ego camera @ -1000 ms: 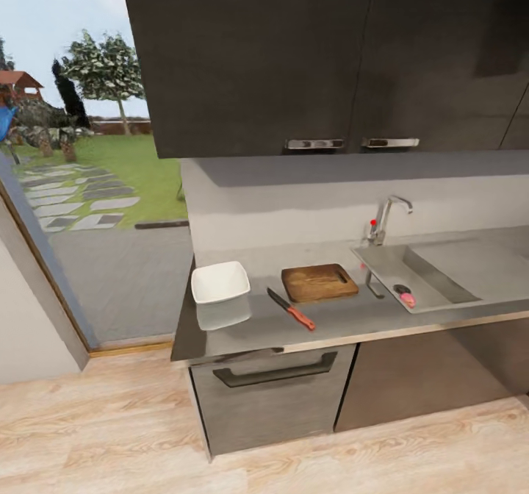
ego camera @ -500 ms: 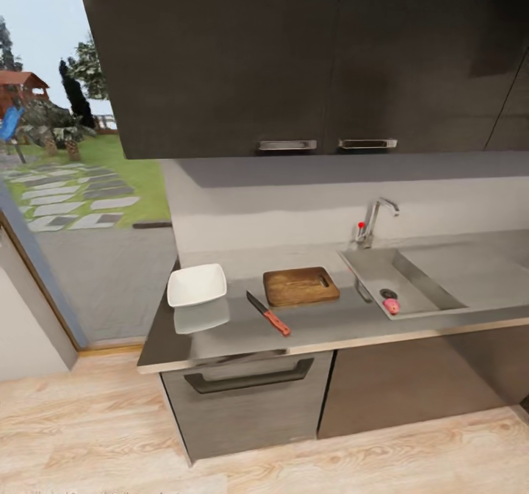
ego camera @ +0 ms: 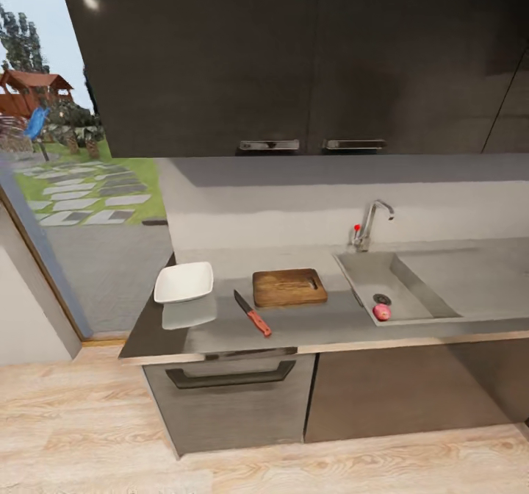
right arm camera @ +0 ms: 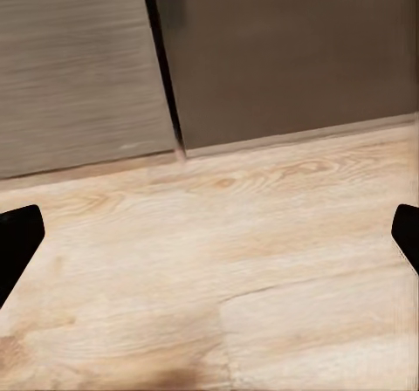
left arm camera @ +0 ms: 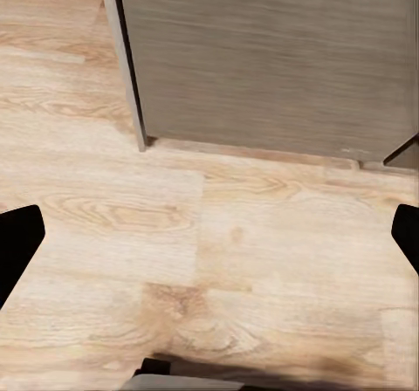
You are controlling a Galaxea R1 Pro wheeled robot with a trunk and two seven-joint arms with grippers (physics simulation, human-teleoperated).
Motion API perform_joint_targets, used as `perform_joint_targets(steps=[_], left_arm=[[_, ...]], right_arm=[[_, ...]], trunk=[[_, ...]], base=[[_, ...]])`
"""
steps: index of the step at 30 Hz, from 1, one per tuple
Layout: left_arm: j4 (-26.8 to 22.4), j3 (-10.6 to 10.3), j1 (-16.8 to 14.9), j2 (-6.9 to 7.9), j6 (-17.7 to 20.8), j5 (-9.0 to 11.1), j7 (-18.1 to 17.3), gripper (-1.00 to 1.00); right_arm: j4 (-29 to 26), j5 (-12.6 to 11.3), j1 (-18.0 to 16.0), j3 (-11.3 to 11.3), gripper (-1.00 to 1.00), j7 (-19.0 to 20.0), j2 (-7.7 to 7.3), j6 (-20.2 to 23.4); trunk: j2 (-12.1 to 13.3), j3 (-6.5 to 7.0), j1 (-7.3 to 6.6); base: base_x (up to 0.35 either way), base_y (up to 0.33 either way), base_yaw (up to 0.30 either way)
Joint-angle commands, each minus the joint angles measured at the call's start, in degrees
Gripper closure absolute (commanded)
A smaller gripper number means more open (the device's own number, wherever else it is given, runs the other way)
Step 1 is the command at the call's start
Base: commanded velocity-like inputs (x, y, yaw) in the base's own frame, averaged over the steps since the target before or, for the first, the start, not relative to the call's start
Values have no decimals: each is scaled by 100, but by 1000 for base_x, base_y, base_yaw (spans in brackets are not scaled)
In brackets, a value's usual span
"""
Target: In the kitchen, take the Vidalia onion out of the sink, dice it on the chopping board with the paring knife, put the diced onion into the bowl on the countertop, then place both the paring knife and the chopping board into the sink.
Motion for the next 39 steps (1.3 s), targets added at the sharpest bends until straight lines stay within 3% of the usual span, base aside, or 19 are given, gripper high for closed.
perform_joint_targets(steps=[1,39], left_arm=[[6,-13,1,1,-12,52,24,-100],[128,-16,1,-7,-12,43,27,-100]], right_arm=[[-6,-39,1,7,-100,0,-1,-9],[2,-39,1,9,-100,2,3,-10]], trunk=[[-11,-10,4],[-11,-10,4]], base=[[0,-306,47],[-5,-306,4]])
